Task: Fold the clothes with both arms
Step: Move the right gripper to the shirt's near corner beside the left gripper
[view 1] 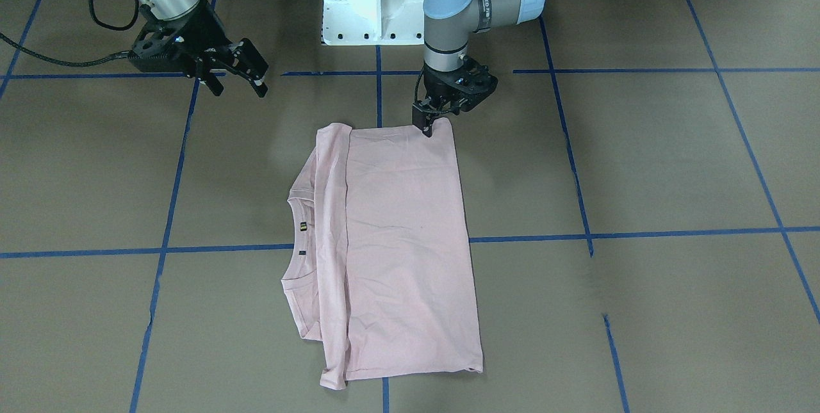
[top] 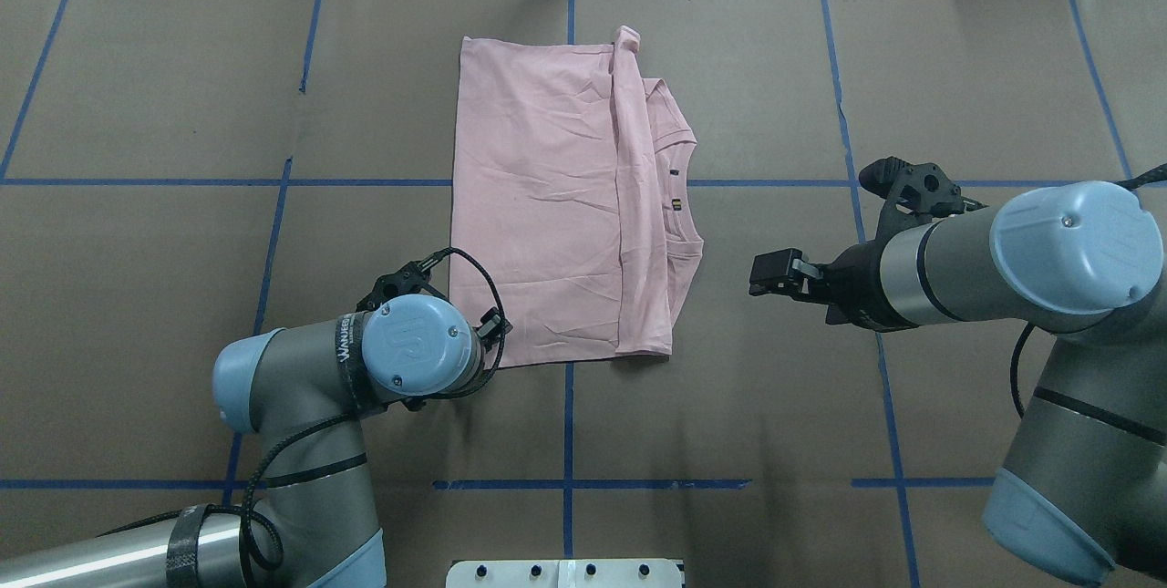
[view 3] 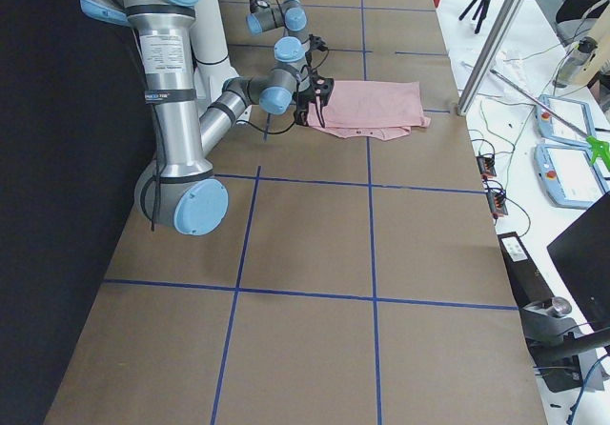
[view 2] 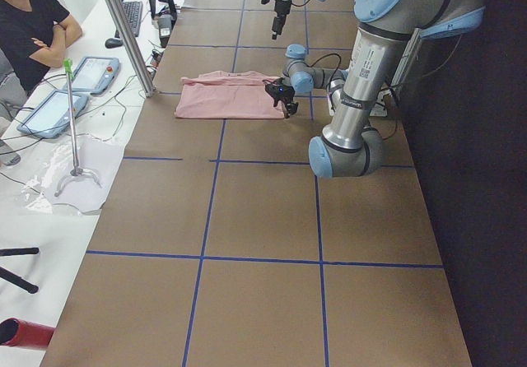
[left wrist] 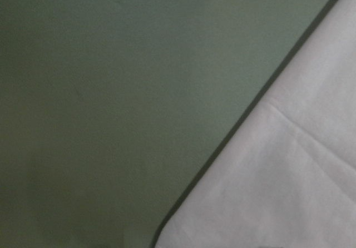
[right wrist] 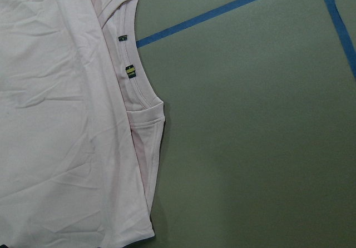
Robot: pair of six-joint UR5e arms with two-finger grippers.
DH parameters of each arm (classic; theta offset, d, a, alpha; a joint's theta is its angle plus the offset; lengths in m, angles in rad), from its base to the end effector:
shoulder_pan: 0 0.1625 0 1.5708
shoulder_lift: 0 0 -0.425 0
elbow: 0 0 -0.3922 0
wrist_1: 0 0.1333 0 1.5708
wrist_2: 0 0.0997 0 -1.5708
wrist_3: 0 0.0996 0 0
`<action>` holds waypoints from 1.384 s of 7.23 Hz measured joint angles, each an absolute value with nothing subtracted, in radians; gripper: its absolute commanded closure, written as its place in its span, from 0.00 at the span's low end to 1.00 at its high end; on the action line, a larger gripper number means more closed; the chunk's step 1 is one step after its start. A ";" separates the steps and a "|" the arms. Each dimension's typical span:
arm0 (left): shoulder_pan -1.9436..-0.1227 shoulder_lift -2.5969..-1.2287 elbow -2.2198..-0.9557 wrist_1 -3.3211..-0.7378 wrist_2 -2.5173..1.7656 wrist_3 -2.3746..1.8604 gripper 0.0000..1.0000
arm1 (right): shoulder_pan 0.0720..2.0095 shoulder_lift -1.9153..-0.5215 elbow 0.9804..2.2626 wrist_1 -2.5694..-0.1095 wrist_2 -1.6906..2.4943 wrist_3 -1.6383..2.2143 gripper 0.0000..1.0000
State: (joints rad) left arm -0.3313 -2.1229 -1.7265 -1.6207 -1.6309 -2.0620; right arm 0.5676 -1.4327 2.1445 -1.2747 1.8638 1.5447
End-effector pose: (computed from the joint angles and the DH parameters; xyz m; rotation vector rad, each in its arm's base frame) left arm 0.5843 -0.3356 0.2731 -0.1206 0.7700 -0.7590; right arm -0.3564 -0.3512 0.2938 0.0368 -1.0397 0.3445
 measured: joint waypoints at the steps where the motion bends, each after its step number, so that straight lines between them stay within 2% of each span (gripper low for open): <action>1: -0.331 -2.124 -1.721 -1.620 -1.631 -2.062 0.29 | 0.568 -1.433 2.145 -1.275 1.864 1.545 0.00; 3: -0.333 -2.127 -1.721 -1.620 -1.632 -2.062 0.74 | 0.568 -1.433 2.146 -1.275 1.866 1.545 0.00; 4: -0.334 -2.129 -1.722 -1.620 -1.632 -2.063 0.90 | 0.569 -1.433 2.146 -1.275 1.867 1.545 0.00; 5: -0.336 -2.130 -1.724 -1.620 -1.632 -2.063 1.00 | 0.569 -1.433 2.146 -1.275 1.867 1.545 0.00; 10: -0.342 -2.146 -1.750 -1.615 -1.635 -2.063 1.00 | 0.569 -1.435 2.140 -1.274 1.864 1.545 0.00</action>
